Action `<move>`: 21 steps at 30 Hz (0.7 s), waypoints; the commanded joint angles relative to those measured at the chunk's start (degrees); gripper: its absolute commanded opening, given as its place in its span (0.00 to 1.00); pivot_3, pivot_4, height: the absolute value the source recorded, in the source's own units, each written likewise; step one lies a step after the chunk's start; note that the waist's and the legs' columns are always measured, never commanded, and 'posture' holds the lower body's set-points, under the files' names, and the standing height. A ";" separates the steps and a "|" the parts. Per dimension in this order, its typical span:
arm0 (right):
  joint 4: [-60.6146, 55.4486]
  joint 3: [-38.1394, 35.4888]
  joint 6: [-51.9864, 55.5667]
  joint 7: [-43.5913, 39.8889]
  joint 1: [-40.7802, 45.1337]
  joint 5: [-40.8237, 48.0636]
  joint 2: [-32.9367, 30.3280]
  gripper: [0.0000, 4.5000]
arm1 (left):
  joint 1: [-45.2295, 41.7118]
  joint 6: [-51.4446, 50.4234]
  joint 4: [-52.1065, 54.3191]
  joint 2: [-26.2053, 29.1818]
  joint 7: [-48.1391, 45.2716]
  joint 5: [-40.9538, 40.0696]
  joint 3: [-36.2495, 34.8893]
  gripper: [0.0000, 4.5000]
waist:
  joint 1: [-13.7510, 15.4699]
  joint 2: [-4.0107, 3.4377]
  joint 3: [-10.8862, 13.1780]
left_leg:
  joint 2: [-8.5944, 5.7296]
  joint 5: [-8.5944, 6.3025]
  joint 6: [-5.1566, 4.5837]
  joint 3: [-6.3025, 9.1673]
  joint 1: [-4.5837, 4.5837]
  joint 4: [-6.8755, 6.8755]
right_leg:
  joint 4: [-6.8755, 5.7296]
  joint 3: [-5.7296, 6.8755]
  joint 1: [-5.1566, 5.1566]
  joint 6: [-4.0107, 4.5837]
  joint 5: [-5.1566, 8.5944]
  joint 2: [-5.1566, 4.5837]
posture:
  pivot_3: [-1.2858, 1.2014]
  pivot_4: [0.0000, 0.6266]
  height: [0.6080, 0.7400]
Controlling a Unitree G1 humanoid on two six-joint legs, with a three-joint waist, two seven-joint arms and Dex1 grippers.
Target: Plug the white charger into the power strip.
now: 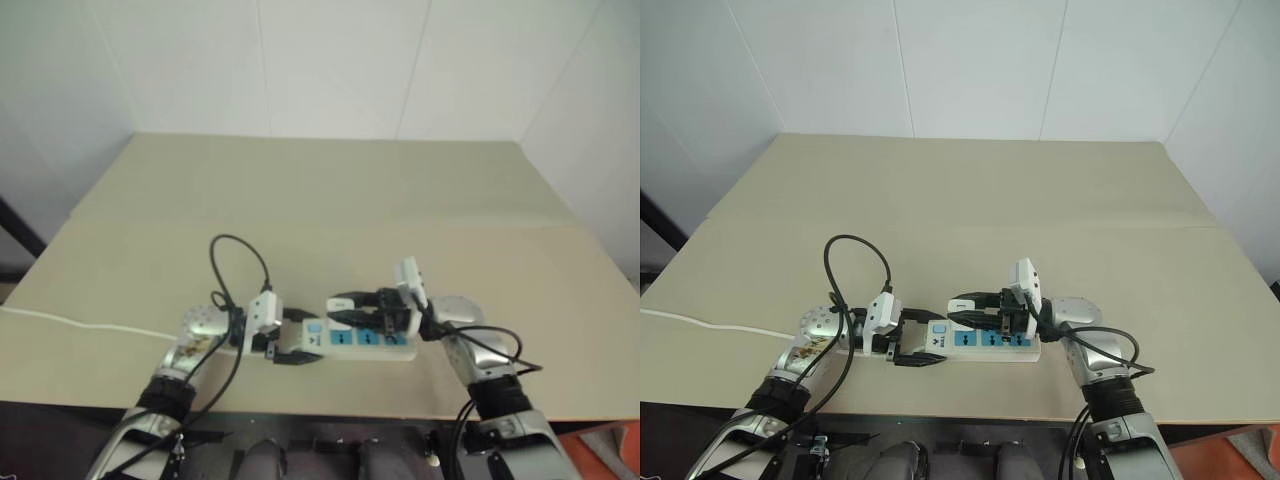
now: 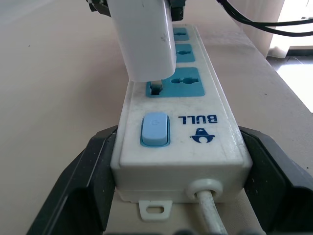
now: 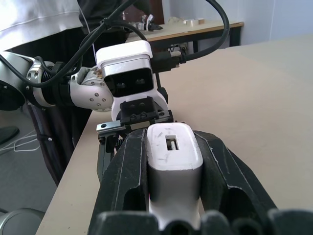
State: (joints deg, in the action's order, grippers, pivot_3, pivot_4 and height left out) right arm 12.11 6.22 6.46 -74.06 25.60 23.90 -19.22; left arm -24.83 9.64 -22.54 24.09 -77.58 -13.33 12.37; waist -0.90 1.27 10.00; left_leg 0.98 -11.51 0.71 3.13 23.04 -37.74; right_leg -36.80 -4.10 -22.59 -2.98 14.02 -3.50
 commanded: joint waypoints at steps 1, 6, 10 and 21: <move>2.58 0.59 -0.15 0.70 -0.95 -1.37 -0.22 0.25 | 0.72 -0.75 -0.49 -0.19 0.17 1.29 1.29 0.73 | 0.00 0.00 0.00 | 0.00 0.00 0.00 0.00 -0.06 0.01 | 0.02 0.00 0.06 0.00 0.00 0.00 | 0.52 0.24 1.00; 4.19 0.50 -0.33 1.36 -0.72 -1.63 -0.17 0.25 | 0.76 -0.61 -0.62 -0.06 0.06 1.25 1.20 0.73 | -0.04 -0.01 -0.08 | 0.01 -0.01 0.01 0.00 -0.23 0.03 | 0.08 0.00 0.25 -0.01 0.02 0.00 | 0.52 0.24 1.00; 4.84 0.34 -0.38 1.26 -0.93 -1.58 -0.49 0.25 | 0.83 -0.69 -0.40 0.02 0.00 1.18 1.20 0.73 | -0.05 0.00 -0.15 | 0.01 -0.01 0.01 0.00 -0.24 0.04 | 0.08 0.00 0.26 0.00 0.03 0.00 | 0.52 0.24 1.00; 2.35 0.65 0.26 0.98 -2.21 -1.25 -1.95 0.25 | 0.83 -0.71 -0.04 0.27 -0.09 1.25 1.31 0.73 | 0.05 -0.01 -0.16 | 0.01 -0.01 0.01 0.01 -0.20 0.05 | 0.12 0.01 0.24 0.00 0.04 0.00 | 0.52 0.24 1.00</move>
State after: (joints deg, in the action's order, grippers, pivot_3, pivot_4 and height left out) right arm 13.86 6.59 5.85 -73.30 24.11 24.03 -19.92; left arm -24.70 9.62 -22.61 24.08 -77.48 -13.31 12.54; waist -0.85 1.26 9.84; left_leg 0.98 -11.52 0.72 3.14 22.88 -37.69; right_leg -36.69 -4.09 -22.40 -2.98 14.06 -3.51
